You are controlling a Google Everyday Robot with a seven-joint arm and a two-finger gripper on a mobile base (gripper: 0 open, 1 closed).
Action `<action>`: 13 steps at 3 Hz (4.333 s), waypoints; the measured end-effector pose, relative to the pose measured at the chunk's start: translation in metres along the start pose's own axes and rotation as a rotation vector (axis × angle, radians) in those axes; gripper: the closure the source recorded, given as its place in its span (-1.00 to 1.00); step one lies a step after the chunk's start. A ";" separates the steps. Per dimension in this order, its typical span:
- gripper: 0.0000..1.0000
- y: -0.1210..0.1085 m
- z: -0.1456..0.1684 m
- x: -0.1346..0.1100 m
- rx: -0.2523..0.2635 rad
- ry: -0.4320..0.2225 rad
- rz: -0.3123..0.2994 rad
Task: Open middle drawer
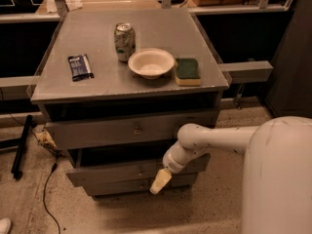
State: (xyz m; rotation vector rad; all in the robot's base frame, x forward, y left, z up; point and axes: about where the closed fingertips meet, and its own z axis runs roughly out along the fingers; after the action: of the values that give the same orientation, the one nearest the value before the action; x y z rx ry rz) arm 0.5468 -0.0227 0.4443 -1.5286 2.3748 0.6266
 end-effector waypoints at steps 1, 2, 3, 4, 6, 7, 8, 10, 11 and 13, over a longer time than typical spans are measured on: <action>-1.00 0.010 -0.009 0.000 -0.012 -0.008 0.015; -1.00 0.020 -0.016 0.009 -0.023 -0.001 0.028; -1.00 0.020 -0.016 0.009 -0.023 -0.002 0.028; -1.00 0.007 -0.032 -0.009 0.013 -0.054 0.009; -1.00 0.009 -0.011 -0.006 -0.013 -0.032 0.013; -1.00 -0.010 0.008 -0.012 -0.005 -0.019 0.009; -1.00 -0.022 0.018 -0.017 0.002 -0.012 0.002; -1.00 0.006 0.010 0.010 -0.048 0.006 0.057; -1.00 0.009 0.006 0.012 -0.050 0.009 0.063; -1.00 0.013 0.002 0.017 -0.054 0.016 0.079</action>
Offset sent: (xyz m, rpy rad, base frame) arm -0.1958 -0.0949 0.0393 -0.0205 0.2397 -0.0868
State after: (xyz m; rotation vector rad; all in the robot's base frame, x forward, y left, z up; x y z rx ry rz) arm 0.5281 -0.0309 0.4385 -1.4717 2.4597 0.7042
